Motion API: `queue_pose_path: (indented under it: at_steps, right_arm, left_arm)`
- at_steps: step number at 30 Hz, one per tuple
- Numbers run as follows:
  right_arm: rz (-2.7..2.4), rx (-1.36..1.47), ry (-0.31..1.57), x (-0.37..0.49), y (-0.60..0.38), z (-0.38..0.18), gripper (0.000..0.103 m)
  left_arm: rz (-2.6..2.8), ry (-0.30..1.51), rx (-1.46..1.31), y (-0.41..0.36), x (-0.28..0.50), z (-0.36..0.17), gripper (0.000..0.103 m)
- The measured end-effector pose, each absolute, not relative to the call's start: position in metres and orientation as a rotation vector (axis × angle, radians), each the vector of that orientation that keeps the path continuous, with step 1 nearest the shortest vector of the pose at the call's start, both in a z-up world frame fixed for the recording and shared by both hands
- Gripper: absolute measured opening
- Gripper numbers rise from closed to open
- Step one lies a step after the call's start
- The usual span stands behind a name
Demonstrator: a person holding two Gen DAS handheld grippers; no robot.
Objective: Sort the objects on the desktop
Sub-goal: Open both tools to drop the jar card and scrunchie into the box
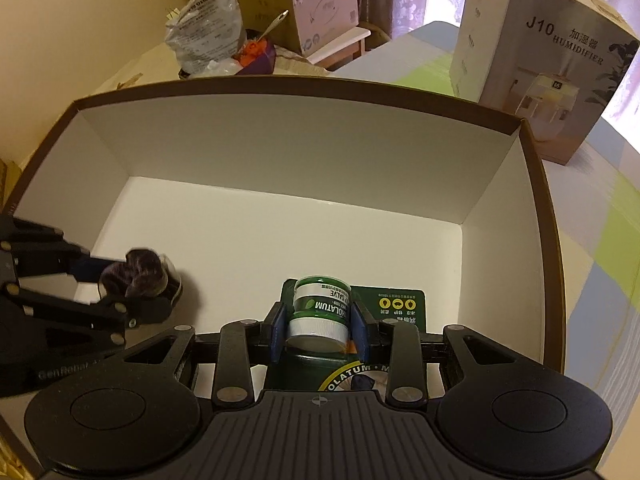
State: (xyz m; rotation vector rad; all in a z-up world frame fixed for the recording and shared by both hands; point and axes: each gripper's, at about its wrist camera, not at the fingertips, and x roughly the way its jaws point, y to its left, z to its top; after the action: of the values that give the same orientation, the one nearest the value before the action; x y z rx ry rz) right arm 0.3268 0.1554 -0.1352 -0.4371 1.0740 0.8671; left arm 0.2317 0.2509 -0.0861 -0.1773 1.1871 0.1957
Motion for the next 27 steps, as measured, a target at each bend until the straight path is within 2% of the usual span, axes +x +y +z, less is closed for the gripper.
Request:
queue_pose_path:
  at_steps: [3,5,6,7,10,16,27]
  right_arm:
    - [0.859,-0.456,1.070,0.322,0.155,-0.135,0.036]
    - [0.858,-0.465,1.073,0.320,0.155,-0.134,0.037]
    - [0.857,-0.469,1.074,0.319,0.154,-0.133,0.048]
    - [0.856,-0.474,1.076,0.318,0.154,-0.132,0.075]
    - [0.853,-0.487,1.080,0.316,0.153,-0.131,0.077]
    - [0.848,-0.513,1.090,0.310,0.150,-0.127,0.077]
    - [0.797,-0.493,1.183,0.290,0.134,-0.107,0.077]
  left_arm:
    - [0.211,1.183,-0.177,0.253,0.238,-0.087,0.033]
    - [0.220,1.182,-0.177,0.255,0.242,-0.087,0.047]
    - [0.221,1.181,-0.182,0.255,0.242,-0.086,0.063]
    - [0.226,1.177,-0.183,0.256,0.242,-0.085,0.072]
    - [0.243,1.170,-0.175,0.257,0.241,-0.081,0.082]
    - [0.269,1.179,-0.169,0.261,0.236,-0.077,0.090]
    - [0.286,1.203,-0.166,0.253,0.222,-0.068,0.094]
